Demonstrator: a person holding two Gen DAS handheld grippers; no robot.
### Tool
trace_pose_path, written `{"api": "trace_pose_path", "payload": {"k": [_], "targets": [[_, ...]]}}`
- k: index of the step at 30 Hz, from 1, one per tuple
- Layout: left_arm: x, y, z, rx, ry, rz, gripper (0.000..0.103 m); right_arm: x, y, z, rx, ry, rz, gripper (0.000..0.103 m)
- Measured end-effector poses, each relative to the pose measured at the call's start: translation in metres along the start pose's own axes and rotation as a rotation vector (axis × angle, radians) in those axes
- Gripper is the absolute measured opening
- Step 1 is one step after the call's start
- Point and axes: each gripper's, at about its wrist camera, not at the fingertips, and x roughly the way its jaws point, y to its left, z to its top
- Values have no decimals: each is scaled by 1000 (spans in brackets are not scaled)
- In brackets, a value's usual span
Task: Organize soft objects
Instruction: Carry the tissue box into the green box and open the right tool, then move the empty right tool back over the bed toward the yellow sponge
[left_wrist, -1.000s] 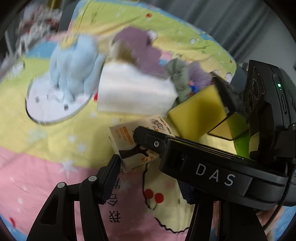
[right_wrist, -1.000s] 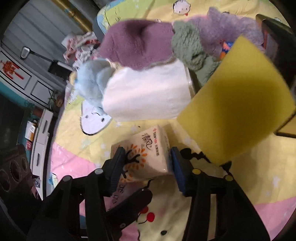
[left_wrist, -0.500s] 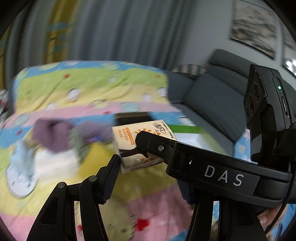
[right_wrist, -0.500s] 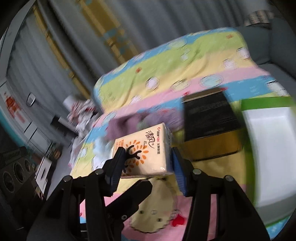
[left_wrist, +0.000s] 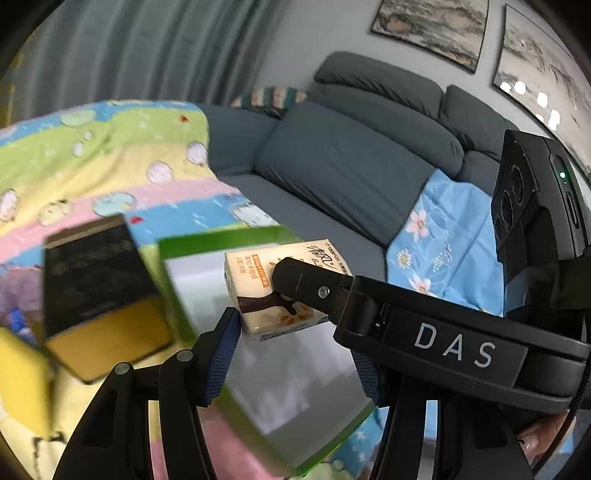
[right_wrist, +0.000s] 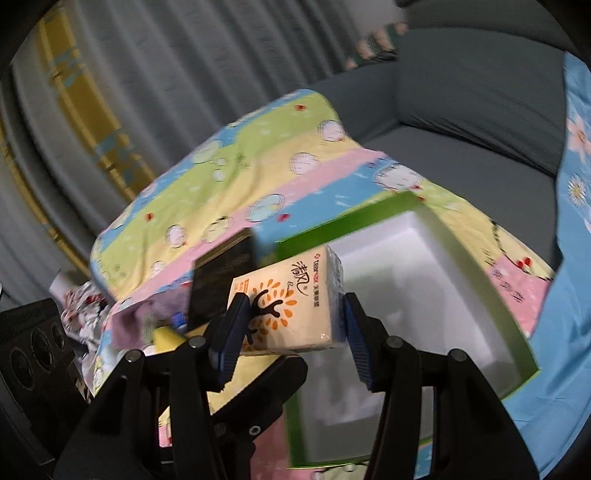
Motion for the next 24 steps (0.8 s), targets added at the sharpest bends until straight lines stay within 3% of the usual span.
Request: {"api": "trace_pose_path", "payload": {"k": [6,12,18,20,24], "targets": [[23,-1,-9,-65,63,-37,59,6,-21,0,46,38,-58,55],[7,-1,-12,-78,56,-39,61,0,-10,-2,7,5,-73,83],[-49,17,-17,-101,-23,67,78,-4,15,-5,-62,-22,-50,89],[-74,28,-21,-110,-41,153,84,-5,26,-7,-91,-24,-30,90],[-120,54,-36,-157,-56,314,85,-4,53,-14,-152,-24,35,91]]}}
